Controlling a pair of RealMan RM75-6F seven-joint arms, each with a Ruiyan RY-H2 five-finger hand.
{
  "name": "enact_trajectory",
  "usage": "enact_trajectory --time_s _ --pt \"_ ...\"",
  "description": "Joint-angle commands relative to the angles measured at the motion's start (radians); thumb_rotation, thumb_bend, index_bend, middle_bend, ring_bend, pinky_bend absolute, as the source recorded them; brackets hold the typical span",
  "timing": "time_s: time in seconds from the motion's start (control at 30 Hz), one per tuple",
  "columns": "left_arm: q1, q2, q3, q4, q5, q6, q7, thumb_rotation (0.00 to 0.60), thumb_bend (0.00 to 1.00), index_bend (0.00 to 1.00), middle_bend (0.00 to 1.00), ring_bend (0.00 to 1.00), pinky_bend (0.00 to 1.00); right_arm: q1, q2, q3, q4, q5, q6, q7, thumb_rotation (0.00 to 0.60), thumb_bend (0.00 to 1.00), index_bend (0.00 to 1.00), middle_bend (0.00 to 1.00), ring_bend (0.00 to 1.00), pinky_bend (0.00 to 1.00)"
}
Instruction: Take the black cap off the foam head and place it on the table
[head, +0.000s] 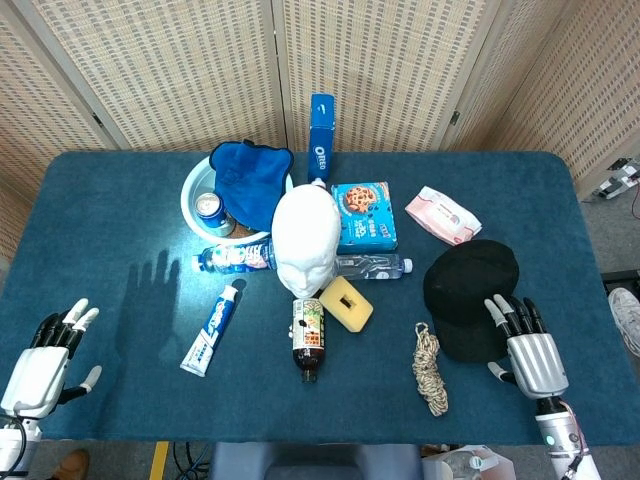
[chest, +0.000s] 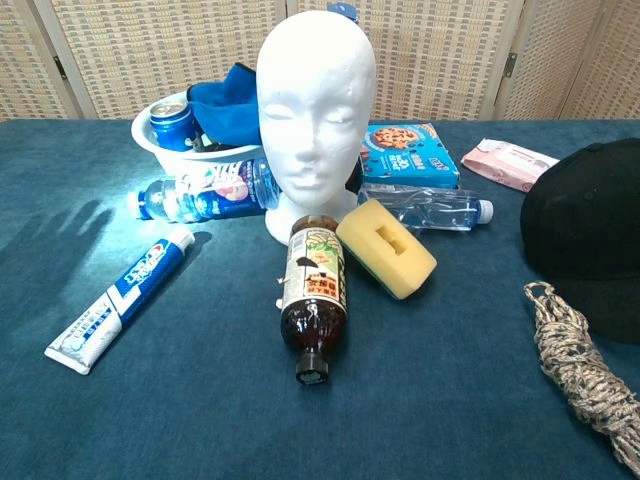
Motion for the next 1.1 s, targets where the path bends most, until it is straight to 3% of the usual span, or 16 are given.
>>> enact_trajectory --time_s 0.03,0.33,0.73,0.93,1.1 --pt "0.0 0.001 0.0 -0.001 0.001 0.002 0.002 0.6 0.29 0.0 0.0 0.0 0.0 -0.004 0.005 -0.008 -0.007 -0.004 -0.011 -0.009 0.6 0.0 0.0 0.0 0.0 0.0" --pt "0.002 0.0 0.002 -0.004 0.002 0.001 0.005 0.6 0.29 0.0 0.0 0.0 0.0 -0.027 -0.02 -0.011 0.027 -0.024 0.013 0.0 0.6 0.0 0.0 0.0 0.0 0.0" --pt "-0.001 -0.002 -0.001 0.0 0.0 -0.002 0.003 0.6 0.29 0.0 0.0 0.0 0.0 -0.064 -0.084 0.026 0.135 -0.062 0.137 0.093 0.6 0.0 0.0 0.03 0.0 0.0" --pt "-0.001 -0.001 -0.004 0.001 -0.006 -0.003 0.004 0.6 0.29 0.0 0.0 0.0 0.0 -0.072 -0.02 0.062 0.06 -0.058 0.181 0.064 0.6 0.0 0.01 0.09 0.0 0.01" --pt "-0.002 -0.004 -0.004 0.005 -0.009 -0.007 0.003 0.6 0.29 0.0 0.0 0.0 0.0 -0.075 0.096 0.062 -0.074 -0.033 0.142 0.02 0.6 0.0 0.1 0.19 0.08 0.13"
